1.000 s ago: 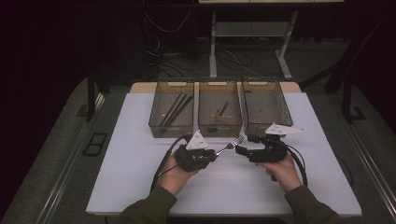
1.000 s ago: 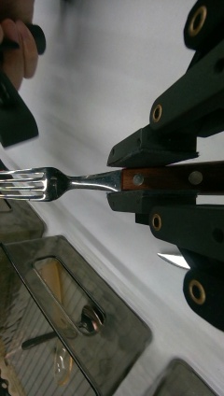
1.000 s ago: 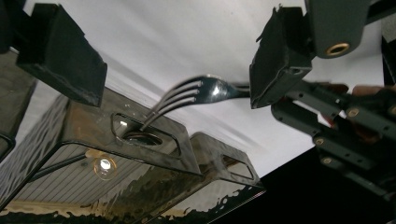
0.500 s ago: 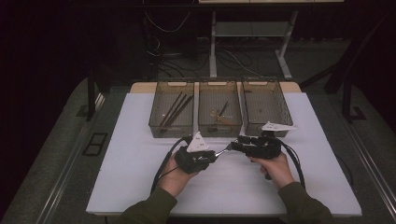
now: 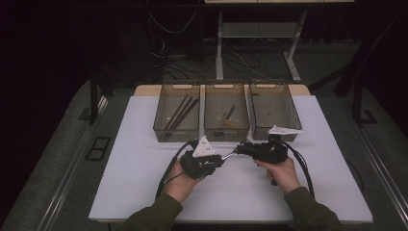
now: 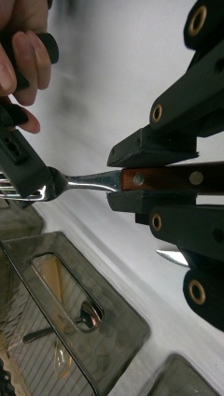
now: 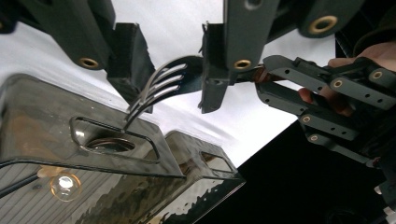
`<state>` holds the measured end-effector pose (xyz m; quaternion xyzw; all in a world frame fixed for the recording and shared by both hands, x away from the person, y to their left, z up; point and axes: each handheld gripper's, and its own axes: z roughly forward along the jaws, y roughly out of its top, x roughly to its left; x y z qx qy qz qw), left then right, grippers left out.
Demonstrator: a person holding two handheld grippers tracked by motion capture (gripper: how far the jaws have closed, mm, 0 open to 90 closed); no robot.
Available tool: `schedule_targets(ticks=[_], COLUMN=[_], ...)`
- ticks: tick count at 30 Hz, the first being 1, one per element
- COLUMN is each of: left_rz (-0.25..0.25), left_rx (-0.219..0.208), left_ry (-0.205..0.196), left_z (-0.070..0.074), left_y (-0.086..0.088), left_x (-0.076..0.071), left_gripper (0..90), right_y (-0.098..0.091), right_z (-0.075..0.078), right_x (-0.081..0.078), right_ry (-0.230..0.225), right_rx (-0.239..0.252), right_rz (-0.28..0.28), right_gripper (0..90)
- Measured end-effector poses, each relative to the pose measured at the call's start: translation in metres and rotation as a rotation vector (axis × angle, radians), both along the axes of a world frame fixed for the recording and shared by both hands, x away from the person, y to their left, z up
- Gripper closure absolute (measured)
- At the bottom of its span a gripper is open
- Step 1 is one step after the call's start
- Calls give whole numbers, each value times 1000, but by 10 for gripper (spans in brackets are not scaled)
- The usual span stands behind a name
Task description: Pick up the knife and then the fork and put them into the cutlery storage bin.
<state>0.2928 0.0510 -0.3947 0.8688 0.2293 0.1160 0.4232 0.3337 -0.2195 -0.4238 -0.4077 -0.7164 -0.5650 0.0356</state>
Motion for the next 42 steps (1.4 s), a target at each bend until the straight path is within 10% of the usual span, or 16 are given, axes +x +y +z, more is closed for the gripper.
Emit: schedule_targets(ticks=[23, 42], left_rz=[-49, -55], left_rx=[-60, -126], left_ry=[4, 17], left_z=[-7, -21], left_y=[-2, 58], left_x=[0, -9], left_gripper=[732, 315], right_y=[2, -19], right_z=[24, 48], right_x=[1, 4], right_ry=[-26, -106], right_rx=[66, -82], right_rz=[2, -59], right_gripper=[867, 869])
